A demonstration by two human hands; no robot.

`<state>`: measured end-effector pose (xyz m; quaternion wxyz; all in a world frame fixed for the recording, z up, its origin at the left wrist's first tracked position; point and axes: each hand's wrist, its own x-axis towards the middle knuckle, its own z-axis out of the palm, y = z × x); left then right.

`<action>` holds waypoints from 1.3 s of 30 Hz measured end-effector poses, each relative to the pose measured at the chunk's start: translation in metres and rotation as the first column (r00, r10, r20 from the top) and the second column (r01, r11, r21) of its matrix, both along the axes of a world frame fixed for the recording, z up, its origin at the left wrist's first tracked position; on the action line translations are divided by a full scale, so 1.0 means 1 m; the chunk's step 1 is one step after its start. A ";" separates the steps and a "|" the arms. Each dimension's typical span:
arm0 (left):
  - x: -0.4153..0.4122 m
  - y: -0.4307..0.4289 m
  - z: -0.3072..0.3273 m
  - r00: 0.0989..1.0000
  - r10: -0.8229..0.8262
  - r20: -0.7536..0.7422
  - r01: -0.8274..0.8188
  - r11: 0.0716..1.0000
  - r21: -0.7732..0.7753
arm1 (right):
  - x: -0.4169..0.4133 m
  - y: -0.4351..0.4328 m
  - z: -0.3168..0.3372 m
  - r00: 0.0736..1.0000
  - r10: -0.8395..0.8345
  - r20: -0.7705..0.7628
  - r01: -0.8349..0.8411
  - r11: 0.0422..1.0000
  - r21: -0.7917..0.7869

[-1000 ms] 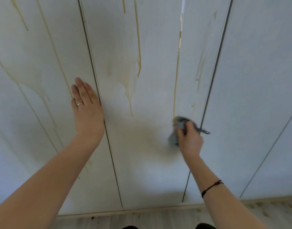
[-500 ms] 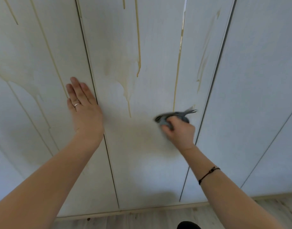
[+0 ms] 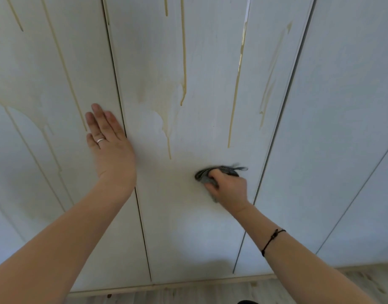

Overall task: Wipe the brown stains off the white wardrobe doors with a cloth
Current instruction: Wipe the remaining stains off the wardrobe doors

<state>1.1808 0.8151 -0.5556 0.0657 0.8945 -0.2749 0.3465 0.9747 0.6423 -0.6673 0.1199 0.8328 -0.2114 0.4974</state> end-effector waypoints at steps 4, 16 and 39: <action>0.000 0.000 -0.001 1.000 0.006 -0.004 -0.006 1.000 0.008 | -0.032 -0.035 0.082 0.846 -0.216 0.488 -0.005 0.911 0.413; -0.005 0.006 0.003 0.999 0.014 -0.031 -0.012 0.999 0.044 | -0.012 -0.006 0.010 0.984 -0.013 -0.178 -0.004 0.995 -0.099; -0.004 0.005 0.002 0.994 0.001 -0.109 0.002 1.000 0.031 | -0.013 -0.022 0.145 0.896 -0.187 0.403 0.083 0.961 0.263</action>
